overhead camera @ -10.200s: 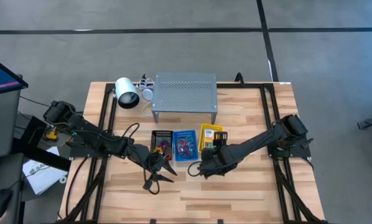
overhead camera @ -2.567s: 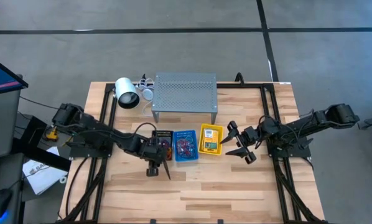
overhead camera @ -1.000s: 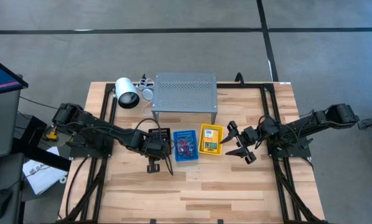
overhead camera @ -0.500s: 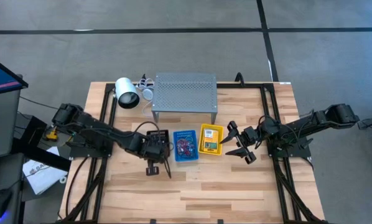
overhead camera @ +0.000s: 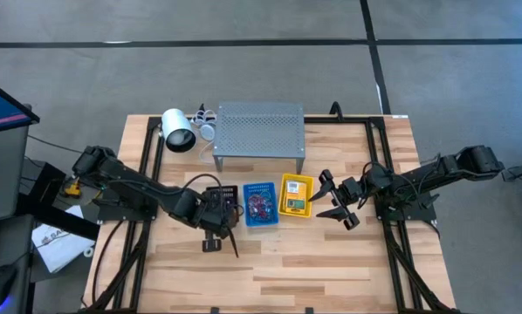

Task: Pick & Place Office Desk Supplies
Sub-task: Put the black basket on the shelf

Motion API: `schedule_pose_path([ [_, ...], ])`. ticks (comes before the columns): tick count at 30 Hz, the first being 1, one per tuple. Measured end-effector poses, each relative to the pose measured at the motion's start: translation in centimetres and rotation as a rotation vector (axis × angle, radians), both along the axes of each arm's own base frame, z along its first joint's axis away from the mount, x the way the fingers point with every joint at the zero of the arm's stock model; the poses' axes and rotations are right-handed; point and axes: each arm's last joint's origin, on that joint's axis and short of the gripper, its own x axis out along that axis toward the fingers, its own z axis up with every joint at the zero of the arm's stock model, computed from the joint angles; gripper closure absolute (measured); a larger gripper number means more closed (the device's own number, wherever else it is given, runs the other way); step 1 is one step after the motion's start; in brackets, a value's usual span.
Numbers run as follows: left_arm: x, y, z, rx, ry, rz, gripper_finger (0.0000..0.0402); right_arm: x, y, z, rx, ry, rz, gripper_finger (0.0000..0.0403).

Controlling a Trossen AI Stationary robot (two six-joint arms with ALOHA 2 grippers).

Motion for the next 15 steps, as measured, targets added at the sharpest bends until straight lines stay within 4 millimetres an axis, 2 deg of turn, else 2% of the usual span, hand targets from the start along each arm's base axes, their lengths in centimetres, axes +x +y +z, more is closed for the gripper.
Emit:
schedule_pose_path([
  [15, -0.5, 0.3, 3.6, 0.114, 0.036, 0.049, 0.0396, 0.0, 0.0, 0.0, 0.0, 0.0, 0.0, 0.018],
])
